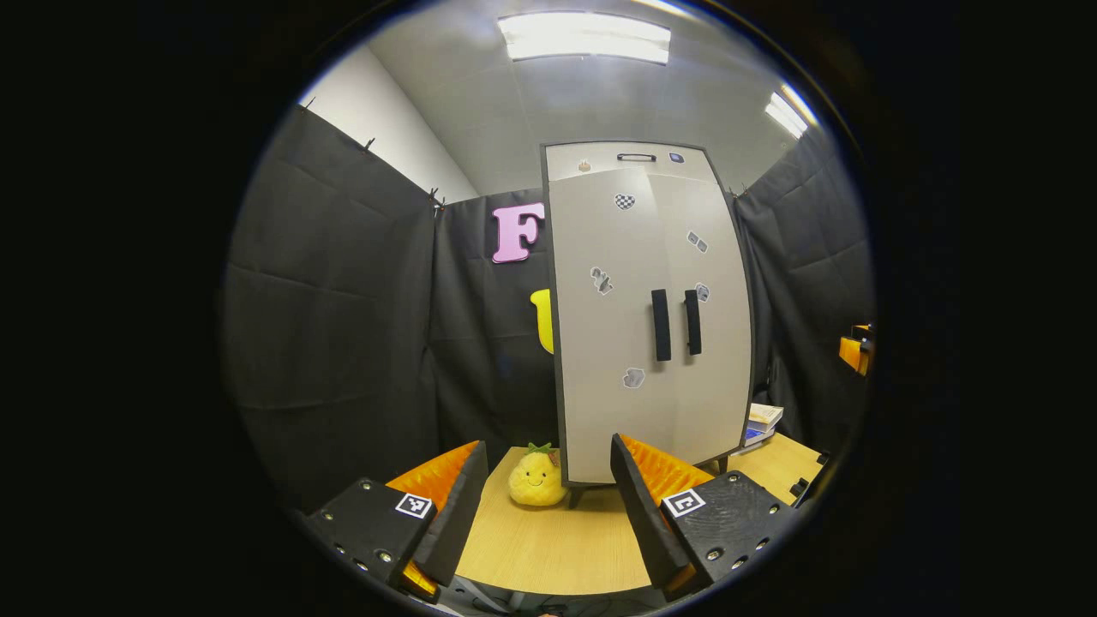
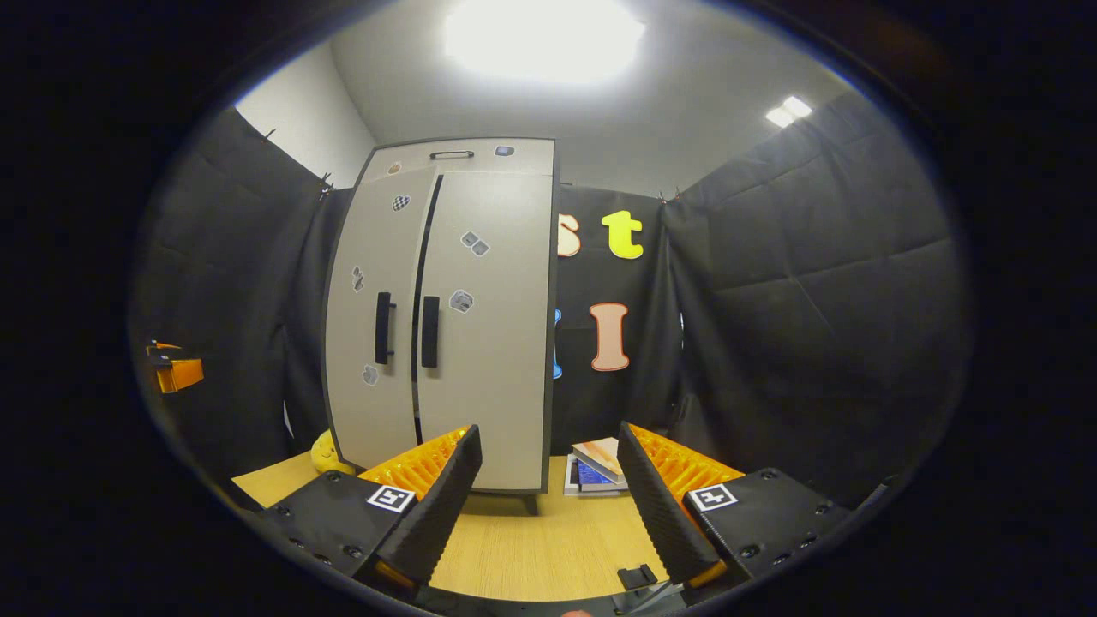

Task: Grab one shoe with the right hand and put it into the shoe cabinet, grab the other shoe with the left hand and put it into the shoe cabinet; then close the right door with the right hand and the left door with the left hand.

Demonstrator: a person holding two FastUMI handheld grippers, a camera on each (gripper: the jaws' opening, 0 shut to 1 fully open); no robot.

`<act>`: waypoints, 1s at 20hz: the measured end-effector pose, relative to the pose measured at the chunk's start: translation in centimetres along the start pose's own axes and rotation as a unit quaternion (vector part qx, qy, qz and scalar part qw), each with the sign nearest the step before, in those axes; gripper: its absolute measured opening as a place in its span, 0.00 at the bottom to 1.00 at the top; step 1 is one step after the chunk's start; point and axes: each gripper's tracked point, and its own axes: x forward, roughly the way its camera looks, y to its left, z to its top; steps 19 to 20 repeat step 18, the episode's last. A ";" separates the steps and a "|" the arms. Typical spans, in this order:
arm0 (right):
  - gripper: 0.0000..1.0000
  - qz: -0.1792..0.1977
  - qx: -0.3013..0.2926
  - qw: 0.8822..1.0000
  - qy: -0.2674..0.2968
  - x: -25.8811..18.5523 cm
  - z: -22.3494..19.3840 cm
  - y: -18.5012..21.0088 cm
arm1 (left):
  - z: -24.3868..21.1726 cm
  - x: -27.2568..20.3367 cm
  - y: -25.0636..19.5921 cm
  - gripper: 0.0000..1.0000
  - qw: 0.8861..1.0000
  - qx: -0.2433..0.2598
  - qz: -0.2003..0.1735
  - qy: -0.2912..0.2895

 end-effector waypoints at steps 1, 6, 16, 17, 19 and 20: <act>1.00 -0.001 0.000 1.000 0.001 0.0 0.0 -0.1 | -0.1 0.0 0.0 0.78 1.000 0.001 0.002 0.000; 1.00 0.000 0.003 1.000 0.000 0.2 -0.2 -0.5 | 0.2 -0.2 -0.3 0.78 1.000 0.006 0.005 -0.003; 1.00 0.001 0.004 1.000 -0.007 0.4 0.0 -0.7 | 0.1 -0.1 -0.7 0.78 1.000 0.011 0.008 0.000; 1.00 0.001 0.004 1.000 -0.007 0.4 0.0 -0.8 | 0.1 0.0 -0.6 0.78 1.000 0.010 0.009 0.001; 1.00 0.000 0.005 1.000 -0.006 0.4 0.0 -0.8 | 0.1 0.0 -0.6 0.78 1.000 0.010 0.009 0.001; 1.00 0.000 0.005 1.000 -0.006 0.4 0.0 -0.8 | 0.1 0.0 -0.6 0.78 1.000 0.010 0.009 0.001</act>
